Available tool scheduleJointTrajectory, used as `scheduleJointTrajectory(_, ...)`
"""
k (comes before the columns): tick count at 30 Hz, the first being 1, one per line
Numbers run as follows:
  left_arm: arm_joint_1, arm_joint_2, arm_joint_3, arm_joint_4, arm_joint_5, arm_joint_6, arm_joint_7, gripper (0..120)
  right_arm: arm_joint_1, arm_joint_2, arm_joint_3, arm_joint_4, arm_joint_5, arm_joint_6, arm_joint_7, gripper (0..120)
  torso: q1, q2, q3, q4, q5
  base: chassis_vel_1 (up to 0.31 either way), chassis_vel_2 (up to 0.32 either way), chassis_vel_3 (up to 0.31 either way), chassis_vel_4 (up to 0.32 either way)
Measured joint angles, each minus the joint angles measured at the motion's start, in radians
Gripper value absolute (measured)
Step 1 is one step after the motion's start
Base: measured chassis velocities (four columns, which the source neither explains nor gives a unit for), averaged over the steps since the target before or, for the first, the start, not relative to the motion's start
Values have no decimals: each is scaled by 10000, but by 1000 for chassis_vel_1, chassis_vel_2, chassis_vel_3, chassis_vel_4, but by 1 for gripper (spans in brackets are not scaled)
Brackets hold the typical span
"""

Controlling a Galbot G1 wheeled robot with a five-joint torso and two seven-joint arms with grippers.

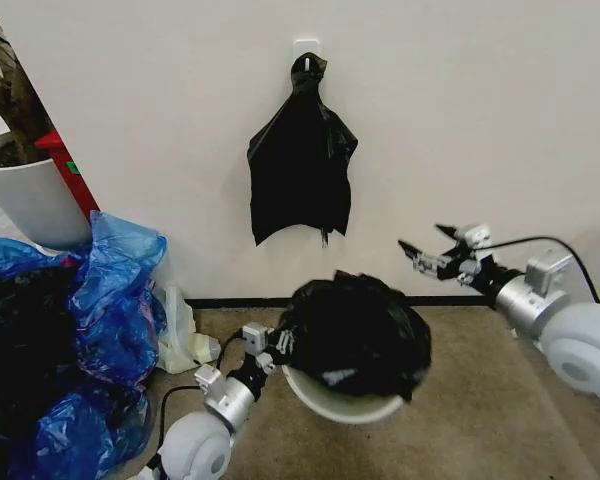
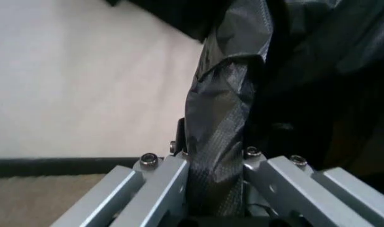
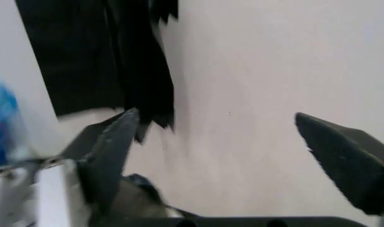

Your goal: Place the garbage bag over the trash bin.

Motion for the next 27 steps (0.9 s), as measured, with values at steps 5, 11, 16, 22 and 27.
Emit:
scheduleJointTrajectory(5,-259,-84,145,90,122,-105,-1283,2,-80,1013,-335,773,2178,-206,3091,100,0,0,0,2,2,0,0,0,0)
scheduleJointTrajectory(11,-253,-26,66,59,993,-232,-1417,2,-330,1277,-721,796,2137,-527,2130,100,0,0,0,0,0,0,0,0,0)
scheduleJointTrajectory(16,-466,168,28,39,1579,-233,-982,2,-248,418,-1048,776,1692,-1416,-159,100,0,0,0,3,2,0,0,0,0)
scheduleJointTrajectory(22,-787,332,-34,43,1950,-293,-645,2,-250,-1222,-1232,747,788,-2473,-2422,100,0,0,0,2,2,0,0,0,0)
scheduleJointTrajectory(27,-811,347,29,-17,2059,-308,-459,2,-176,-1658,-1347,735,848,-2557,-2673,100,0,0,0,0,2,0,0,0,0)
